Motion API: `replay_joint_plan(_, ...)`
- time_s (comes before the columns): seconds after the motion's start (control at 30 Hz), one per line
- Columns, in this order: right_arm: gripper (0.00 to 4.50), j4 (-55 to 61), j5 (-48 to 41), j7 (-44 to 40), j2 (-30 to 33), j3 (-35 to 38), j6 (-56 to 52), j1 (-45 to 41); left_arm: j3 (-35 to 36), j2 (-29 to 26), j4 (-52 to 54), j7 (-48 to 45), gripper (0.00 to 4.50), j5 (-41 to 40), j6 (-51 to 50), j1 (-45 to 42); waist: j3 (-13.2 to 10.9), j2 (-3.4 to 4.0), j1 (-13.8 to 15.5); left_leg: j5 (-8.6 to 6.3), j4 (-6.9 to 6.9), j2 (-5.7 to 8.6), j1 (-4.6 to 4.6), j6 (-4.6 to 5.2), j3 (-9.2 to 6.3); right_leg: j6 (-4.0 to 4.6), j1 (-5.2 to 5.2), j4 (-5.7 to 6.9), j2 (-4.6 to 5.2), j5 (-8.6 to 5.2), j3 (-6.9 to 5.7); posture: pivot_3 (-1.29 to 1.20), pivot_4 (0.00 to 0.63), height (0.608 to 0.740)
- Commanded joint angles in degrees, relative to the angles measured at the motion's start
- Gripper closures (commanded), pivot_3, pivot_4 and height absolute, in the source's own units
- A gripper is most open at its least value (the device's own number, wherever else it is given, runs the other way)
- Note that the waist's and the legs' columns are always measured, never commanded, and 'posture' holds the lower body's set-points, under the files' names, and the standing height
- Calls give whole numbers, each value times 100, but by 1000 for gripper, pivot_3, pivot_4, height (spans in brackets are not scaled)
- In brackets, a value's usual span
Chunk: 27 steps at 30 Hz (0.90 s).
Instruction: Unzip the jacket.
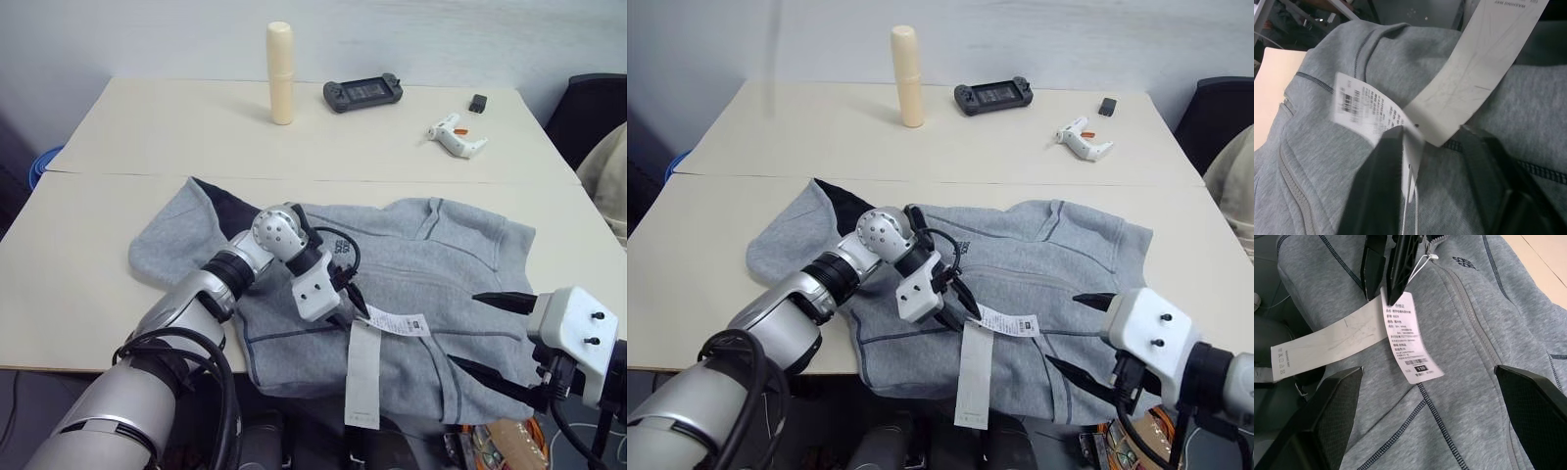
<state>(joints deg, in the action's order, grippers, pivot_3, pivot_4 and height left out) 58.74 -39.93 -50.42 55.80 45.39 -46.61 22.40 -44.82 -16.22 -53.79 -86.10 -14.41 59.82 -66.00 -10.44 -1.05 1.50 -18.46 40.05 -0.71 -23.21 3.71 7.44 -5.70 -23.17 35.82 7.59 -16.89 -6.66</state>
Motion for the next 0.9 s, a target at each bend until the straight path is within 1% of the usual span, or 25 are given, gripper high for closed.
replay_joint_plan(0.03, 0, 31, -87, 53, 73, 117, -11, -88, 212, 85, -87, -640, 3756, 148, 243, -36, 0, 0, -1, 0, 0, 0, 0, 0, 0, 0, 1, 0, 0, 0, 0, 0, 150, 740)
replay_joint_plan(0.1, 0, 13, -81, 58, 77, 87, -8, -106, 283, 128, -154, -512, 4336, 316, 339, -49, 0, 0, 1, 0, 0, 0, -1, 0, -3, 0, 2, -1, 1, 0, -3, 0, 150, 740)
replay_joint_plan(0.27, 0, -31, -78, 53, 107, 58, -9, -144, 412, 187, -182, -462, 4336, 436, 561, -28, 0, 0, -3, -1, 0, 0, -1, 1, -12, -1, 12, -10, 1, 0, -14, 0, 150, 740)
replay_joint_plan(0.4, 0, -72, -53, 38, 131, 56, -5, -159, 502, 172, -158, -588, 4336, 301, 544, 2, 0, 0, -3, -1, 0, 0, -1, 1, -20, -1, 19, -15, 2, 1, -21, 0, 150, 740)
replay_joint_plan(0.43, 0, -73, -51, 38, 133, 55, -5, -161, 502, 152, -123, -619, 3963, 238, 513, 5, 0, 0, -3, -1, 0, 0, -1, 1, -22, -1, 21, -16, 2, 1, -23, 0, 150, 740)
replay_joint_plan(0.47, 0, -74, -47, 34, 132, 59, -4, -156, 425, 90, -43, -635, 3839, 143, 467, 3, 0, 0, -3, -1, 0, 0, -1, 1, -24, -1, 23, -17, 3, 1, -26, 0, 150, 740)
replay_joint_plan(0.5, 0, -69, -47, 32, 131, 64, -6, -151, 405, 58, 4, -640, 3574, 99, 534, 3, 0, 0, -5, -1, 0, 0, 0, 1, -27, -1, 27, -19, 3, 1, -28, 0, 150, 740)
replay_joint_plan(0.67, 0, -34, -51, 12, 114, 112, -22, -99, 263, -82, 223, -640, 1997, -87, 918, 95, 0, 0, -4, -1, 0, 0, 1, 1, -41, -1, 39, -26, 6, 1, -42, 0, 150, 740)
replay_joint_plan(0.7, 0, -28, -72, 14, 108, 137, -38, -94, 198, -108, 243, -640, 1772, -88, 1011, 112, 0, 0, -3, 0, 0, 0, 1, 0, -43, -1, 43, -28, 7, 1, -45, 0, 150, 740)
replay_joint_plan(0.73, 0, -22, -93, 20, 103, 156, -54, -93, 147, -126, 253, -640, 1400, -93, 1072, 121, 0, 0, -4, -1, 0, 0, 2, 0, -45, -1, 46, -29, 8, 1, -47, 0, 150, 740)
replay_joint_plan(0.9, 0, 20, -129, 31, 83, 218, -115, -83, -70, -76, 44, -469, 1400, 111, 1765, 128, 0, 0, -4, -1, 1, 0, 3, 0, -52, -1, 53, -33, 8, 1, -55, 0, 150, 740)
